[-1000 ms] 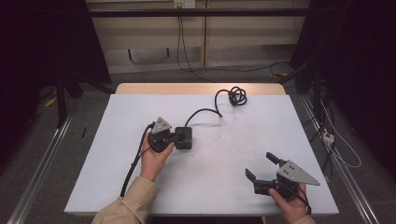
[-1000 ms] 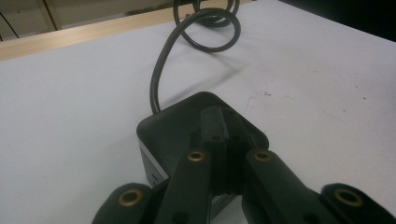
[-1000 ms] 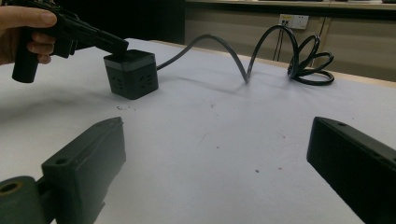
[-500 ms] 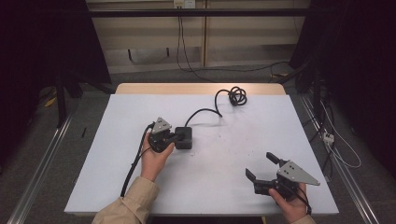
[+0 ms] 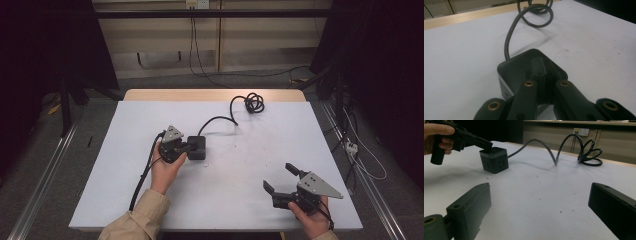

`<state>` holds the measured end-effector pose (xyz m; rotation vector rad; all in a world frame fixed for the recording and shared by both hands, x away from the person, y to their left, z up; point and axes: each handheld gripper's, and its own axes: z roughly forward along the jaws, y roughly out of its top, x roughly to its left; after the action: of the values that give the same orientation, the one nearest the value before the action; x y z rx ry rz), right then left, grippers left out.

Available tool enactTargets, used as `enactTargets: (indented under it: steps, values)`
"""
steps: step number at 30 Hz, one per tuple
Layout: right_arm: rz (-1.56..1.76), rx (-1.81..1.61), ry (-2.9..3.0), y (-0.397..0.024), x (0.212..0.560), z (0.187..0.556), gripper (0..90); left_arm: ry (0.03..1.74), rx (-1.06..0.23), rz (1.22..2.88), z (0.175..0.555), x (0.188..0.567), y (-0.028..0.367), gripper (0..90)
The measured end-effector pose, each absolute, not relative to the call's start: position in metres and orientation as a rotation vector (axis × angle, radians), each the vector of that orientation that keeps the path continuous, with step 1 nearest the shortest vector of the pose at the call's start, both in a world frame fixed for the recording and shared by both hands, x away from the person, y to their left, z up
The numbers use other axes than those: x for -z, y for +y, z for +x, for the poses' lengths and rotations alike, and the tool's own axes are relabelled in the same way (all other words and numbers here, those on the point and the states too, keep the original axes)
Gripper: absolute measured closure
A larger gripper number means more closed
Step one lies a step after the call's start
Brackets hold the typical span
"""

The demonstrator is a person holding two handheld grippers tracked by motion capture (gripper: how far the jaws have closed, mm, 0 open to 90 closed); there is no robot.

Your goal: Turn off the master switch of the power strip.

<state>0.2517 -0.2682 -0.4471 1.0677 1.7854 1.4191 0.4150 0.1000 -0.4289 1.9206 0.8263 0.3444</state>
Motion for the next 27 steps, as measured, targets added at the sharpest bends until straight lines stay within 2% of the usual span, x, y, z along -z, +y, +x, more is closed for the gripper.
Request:
enactTargets:
  steps: [27]
  values:
    - [1.064, -1.420, 1.792, -0.2674, 0.4473, 0.2521, 3.9, 0.841, -0.338, 1.891, 0.4152, 0.4270, 0.1008, 90.0]
